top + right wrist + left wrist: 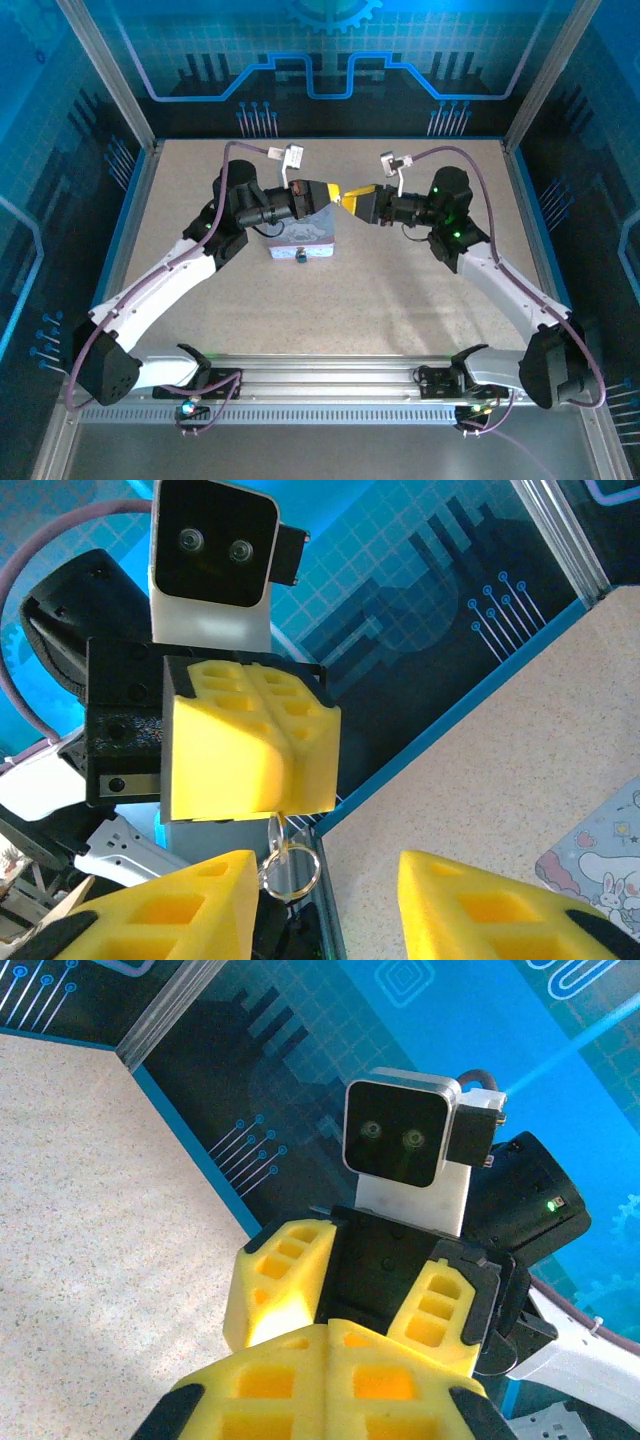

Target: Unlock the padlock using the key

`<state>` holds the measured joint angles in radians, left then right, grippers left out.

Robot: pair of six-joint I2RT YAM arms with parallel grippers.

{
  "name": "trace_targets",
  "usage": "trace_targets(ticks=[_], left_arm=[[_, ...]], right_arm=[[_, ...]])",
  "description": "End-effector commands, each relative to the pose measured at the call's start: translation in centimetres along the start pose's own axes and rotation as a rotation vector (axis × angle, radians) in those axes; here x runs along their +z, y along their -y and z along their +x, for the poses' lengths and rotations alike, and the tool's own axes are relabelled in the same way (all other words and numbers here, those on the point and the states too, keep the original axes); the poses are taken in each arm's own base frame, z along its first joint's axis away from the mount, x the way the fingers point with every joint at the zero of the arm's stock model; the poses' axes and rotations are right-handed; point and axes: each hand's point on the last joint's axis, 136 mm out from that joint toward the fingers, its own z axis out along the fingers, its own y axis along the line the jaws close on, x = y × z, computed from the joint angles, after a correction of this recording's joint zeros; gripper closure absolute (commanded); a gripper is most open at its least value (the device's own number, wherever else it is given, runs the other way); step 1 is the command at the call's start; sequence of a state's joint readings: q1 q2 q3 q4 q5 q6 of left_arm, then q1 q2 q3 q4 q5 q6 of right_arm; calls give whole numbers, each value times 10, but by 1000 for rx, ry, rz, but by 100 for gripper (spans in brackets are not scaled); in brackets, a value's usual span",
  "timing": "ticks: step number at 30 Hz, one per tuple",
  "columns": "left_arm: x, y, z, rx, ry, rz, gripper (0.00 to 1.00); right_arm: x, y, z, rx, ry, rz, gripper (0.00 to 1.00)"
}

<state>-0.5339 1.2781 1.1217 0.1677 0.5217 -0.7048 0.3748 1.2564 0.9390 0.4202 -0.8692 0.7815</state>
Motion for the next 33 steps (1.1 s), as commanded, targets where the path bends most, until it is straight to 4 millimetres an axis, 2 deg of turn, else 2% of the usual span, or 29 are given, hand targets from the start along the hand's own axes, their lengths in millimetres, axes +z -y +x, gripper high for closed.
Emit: trace_targets(ticks=[1, 17, 21, 23, 25, 33], left_arm=[[1, 10, -7, 19, 2, 31, 100], [1, 9, -6, 13, 2, 31, 100], [1, 9, -6, 12, 1, 30, 100], [1, 8, -5, 12, 1, 29, 100], [2, 8, -5, 12, 0, 28, 100], [2, 7, -5, 10, -2, 26, 100]], right_arm=[[5, -14, -8, -51, 5, -39, 60], [14, -17, -8, -45, -2, -49, 72], [14, -17, -8, -44, -1, -47, 73], [14, -18, -9, -44, -2, -50, 68], [13, -18, -8, -47, -2, -52, 68], [15, -17, -8, -39, -3, -46, 74]])
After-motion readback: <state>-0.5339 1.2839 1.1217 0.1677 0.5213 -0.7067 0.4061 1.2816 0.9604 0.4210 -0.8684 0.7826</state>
